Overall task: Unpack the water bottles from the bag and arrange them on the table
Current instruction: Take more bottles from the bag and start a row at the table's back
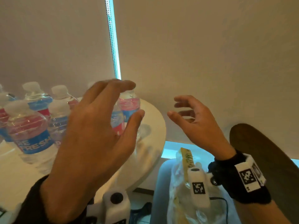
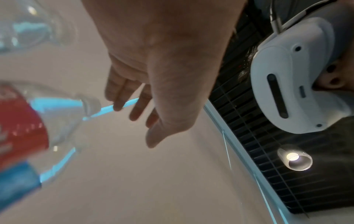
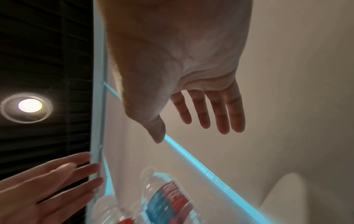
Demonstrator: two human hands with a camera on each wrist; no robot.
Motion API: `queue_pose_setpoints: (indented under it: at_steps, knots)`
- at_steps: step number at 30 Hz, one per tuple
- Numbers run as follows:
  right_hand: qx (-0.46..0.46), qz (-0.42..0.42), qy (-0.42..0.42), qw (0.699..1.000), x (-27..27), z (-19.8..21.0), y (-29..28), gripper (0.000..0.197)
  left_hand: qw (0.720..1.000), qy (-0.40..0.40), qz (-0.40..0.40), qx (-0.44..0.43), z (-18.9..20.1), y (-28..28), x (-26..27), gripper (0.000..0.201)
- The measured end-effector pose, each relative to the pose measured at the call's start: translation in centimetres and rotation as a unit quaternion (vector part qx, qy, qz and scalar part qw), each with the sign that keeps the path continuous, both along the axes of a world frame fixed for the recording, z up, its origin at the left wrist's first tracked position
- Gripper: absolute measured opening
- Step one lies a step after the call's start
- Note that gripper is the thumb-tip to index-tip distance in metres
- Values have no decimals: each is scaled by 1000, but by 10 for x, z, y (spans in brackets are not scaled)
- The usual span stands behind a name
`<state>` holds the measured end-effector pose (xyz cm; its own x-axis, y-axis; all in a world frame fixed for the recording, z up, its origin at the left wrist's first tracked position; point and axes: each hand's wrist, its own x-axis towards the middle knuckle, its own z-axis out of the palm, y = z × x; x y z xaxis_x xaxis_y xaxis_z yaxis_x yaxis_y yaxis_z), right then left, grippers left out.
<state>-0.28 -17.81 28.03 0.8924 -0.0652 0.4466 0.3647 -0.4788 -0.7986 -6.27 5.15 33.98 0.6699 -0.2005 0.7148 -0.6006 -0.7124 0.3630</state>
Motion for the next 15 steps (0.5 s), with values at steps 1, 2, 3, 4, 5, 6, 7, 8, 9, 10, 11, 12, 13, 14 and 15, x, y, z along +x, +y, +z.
queue_pose_setpoints:
  at_steps: [1,2,3,4,5,6,7,8,9,10,11,12,13,14,15]
  knots:
    - [9,-18,13,1000,-8,-9,-14,41,999,-19,-39,-2,-6,-7,-4,40]
    - [13,-35,32,999,-15,-21,-29,36,996,-38,-82,-5,-15,-17,-9,33]
    - [18,-50,52,997,-22,-36,-42,29,990,-50,-128,-13,-27,-29,-13,25]
    - [19,-66,75,995,-28,-54,-55,22,983,-47,-176,-26,-41,-42,-16,19]
    - [16,-85,99,991,-34,-74,-67,16,974,-28,-220,-39,-58,-57,-18,14]
    - [6,-105,125,987,-41,-94,-76,12,967,3,-252,-48,-79,-73,-18,12]
    - [-3,-119,151,981,-47,-116,-86,13,960,46,-272,-52,-101,-88,-17,10]
    - [-18,-131,184,974,-54,-138,-93,14,952,92,-287,-50,-126,-103,-15,9]
    - [-32,-139,219,965,-61,-158,-98,15,943,139,-301,-40,-152,-117,-12,8]
    - [-46,-140,257,955,-68,-175,-100,13,934,178,-311,-23,-178,-130,-7,7]
    - [-52,-133,292,946,-74,-194,-101,12,927,211,-311,1,-202,-142,-2,7]
    - [-57,-129,322,936,-78,-211,-101,12,921,241,-305,21,-225,-152,5,8]
    - [-55,-124,342,930,-79,-228,-102,12,915,274,-293,35,-247,-161,12,10]
    - [-56,-122,355,925,-79,-244,-102,10,913,302,-273,39,-266,-170,18,12]
    - [-61,-124,360,922,-76,-259,-104,15,912,327,-246,38,-280,-179,23,14]
